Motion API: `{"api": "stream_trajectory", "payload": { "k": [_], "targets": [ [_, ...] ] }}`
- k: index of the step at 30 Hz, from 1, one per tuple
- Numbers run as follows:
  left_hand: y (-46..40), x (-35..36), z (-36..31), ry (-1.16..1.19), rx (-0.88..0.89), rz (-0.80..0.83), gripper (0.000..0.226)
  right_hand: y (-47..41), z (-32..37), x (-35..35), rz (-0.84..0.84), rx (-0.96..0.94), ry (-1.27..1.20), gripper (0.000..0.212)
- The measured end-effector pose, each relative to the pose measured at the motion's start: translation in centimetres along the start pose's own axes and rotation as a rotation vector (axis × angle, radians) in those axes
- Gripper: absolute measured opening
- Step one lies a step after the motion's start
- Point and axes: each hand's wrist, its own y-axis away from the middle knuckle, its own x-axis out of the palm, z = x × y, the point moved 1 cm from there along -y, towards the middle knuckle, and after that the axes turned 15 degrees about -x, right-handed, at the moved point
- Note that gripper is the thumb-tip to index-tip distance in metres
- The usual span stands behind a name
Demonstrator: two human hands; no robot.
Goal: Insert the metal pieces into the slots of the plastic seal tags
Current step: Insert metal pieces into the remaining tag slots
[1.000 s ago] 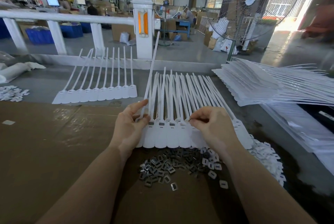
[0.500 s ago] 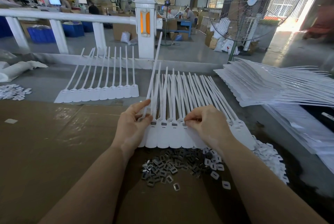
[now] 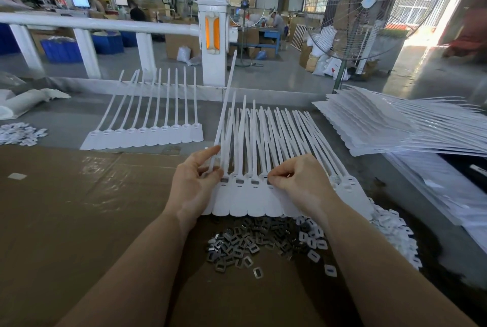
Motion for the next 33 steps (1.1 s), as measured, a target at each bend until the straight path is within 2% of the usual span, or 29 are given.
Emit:
{"api": "stream_trajectory", "payload": {
  "k": [10, 17, 20, 26, 33],
  "targets": [
    [0.1, 0.1, 0.0, -0.017, -0.003, -0.012, 0.044, 0.8, 0.3, -0.6, -0.111, 0.036, -0.105, 0.019],
    [0.1, 0.1, -0.1, -0.027, 0.0, -0.017, 0.043, 1.4, -0.2, 0.0, 0.005, -0.037, 0.109, 0.033],
    [0.1, 0.1, 0.0, -0.02, -0.006, -0.015, 0.043, 1.4, 0.1, -0.1, 0.035, -0.03, 0.129, 0.036],
    [0.1, 0.1, 0.0, -0.02, -0.009, -0.014, 0.043, 1.9, 0.5, 0.0, 0.037, -0.061, 0.17, 0.027],
    [0.3, 0.0, -0.3, -0.061, 0.015, -0.036, 0.043, 1.7, 0.8, 0.0, 0.089, -0.053, 0.227, 0.044]
  ]
}}
